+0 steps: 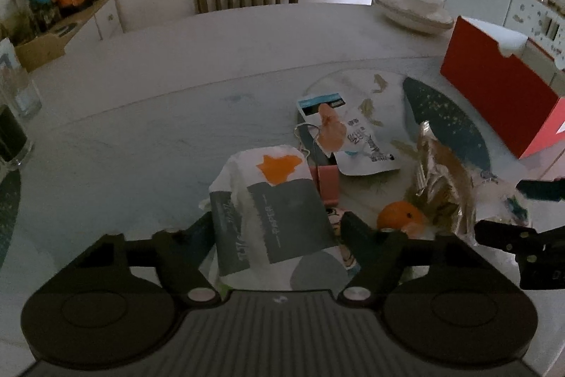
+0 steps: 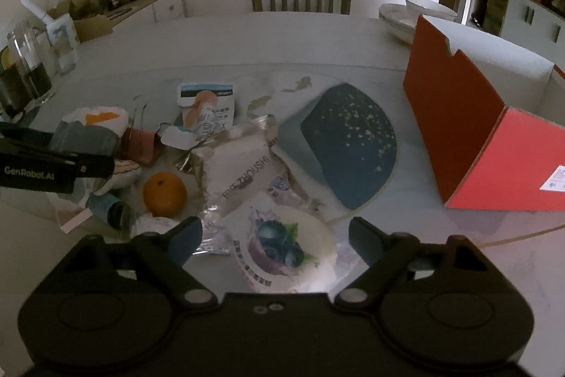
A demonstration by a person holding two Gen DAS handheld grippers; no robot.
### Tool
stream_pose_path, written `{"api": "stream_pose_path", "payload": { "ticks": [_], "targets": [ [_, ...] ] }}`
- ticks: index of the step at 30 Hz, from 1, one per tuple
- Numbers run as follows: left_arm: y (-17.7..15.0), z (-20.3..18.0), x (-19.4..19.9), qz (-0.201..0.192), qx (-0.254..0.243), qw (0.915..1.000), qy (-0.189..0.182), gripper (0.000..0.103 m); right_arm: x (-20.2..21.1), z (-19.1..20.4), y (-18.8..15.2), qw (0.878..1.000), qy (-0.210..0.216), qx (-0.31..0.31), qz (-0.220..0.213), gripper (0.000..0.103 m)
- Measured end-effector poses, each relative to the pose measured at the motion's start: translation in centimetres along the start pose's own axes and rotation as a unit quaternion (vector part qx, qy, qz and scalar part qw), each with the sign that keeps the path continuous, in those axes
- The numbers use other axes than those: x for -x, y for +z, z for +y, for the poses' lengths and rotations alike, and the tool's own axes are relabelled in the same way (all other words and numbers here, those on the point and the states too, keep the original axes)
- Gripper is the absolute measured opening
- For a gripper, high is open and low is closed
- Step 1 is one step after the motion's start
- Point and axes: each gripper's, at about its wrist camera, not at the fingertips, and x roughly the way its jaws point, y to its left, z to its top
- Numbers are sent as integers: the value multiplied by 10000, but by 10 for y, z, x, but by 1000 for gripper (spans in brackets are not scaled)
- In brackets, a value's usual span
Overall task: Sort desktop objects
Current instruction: 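Grasp the white-green tissue pack with the left tool while the right grasps the blueberry bag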
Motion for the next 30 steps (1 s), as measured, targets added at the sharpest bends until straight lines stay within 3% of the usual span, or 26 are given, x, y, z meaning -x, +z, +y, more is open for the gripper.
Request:
{"api": "stream_pose_path", "payload": {
  "ticks": [4, 13, 17, 30],
  "targets": [
    [1, 5, 2, 23, 99, 9998, -177, 53, 2, 1, 0, 10000, 26, 3, 1, 76],
    [3, 14, 9, -16, 184, 9991, -390, 36, 9, 4, 1, 9999, -144, 6, -1, 58],
    [4, 12, 18, -182, 45, 9987, -483, 34, 14, 5, -1, 9997, -235, -20, -12, 54],
    [5, -5, 50, -332, -507, 9943, -875, 34, 49, 4, 0, 9975, -488, -425, -295, 54]
  ]
}}
